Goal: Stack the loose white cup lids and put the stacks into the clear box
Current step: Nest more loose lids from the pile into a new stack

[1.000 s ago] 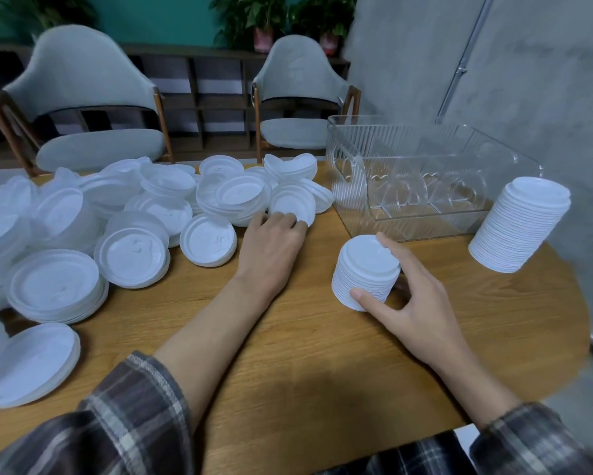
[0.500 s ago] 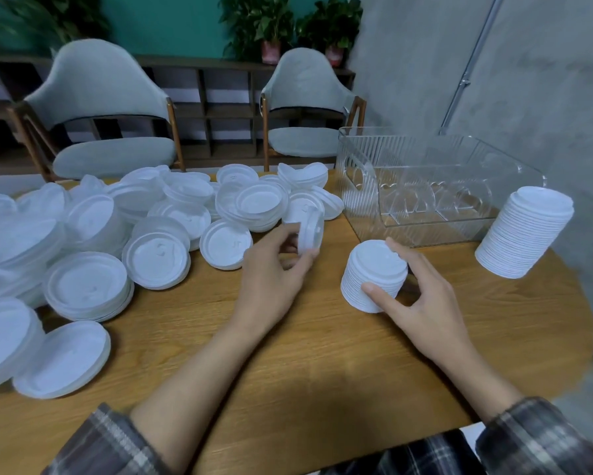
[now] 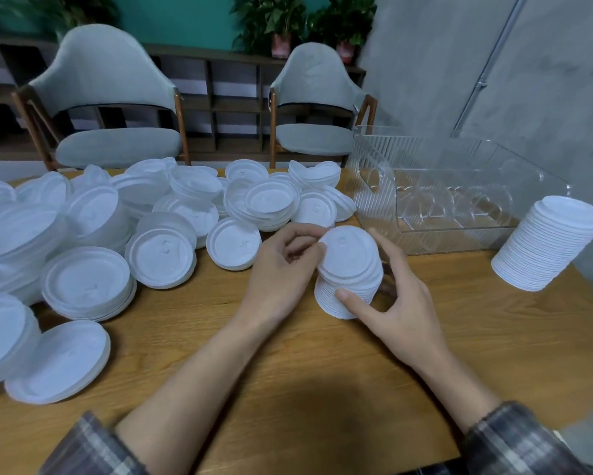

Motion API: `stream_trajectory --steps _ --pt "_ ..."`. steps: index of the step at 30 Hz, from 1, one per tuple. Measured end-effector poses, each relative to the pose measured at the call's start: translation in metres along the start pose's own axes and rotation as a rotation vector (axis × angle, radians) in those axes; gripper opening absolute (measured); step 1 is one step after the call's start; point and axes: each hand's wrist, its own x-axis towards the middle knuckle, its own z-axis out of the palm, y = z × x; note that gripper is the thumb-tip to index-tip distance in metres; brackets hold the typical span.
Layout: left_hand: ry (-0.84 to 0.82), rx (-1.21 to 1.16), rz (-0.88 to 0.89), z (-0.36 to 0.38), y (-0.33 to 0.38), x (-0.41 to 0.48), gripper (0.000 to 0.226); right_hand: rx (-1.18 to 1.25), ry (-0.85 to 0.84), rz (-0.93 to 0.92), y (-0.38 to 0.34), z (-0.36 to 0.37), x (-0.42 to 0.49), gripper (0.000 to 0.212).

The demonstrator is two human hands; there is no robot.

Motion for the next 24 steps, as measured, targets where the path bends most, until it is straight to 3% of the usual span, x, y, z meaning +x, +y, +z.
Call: stream_trajectory --steps 8,14,24 --pt "-0.041 0.254 0.151 -0.001 -0.011 0.002 0.019 -0.024 -0.028 -0.052 0.000 0.004 -0.003 0.084" --pt "-0.147 0.423 0.147 0.005 -0.009 -0.008 0.066 -0.029 -0.022 -0.055 0.001 0.003 -0.004 0.083" --pt "-0.190 0.425 0.237 -0.001 -0.002 -0.009 0.078 -0.028 -0.040 -0.081 0.000 0.001 -0.006 0.085"
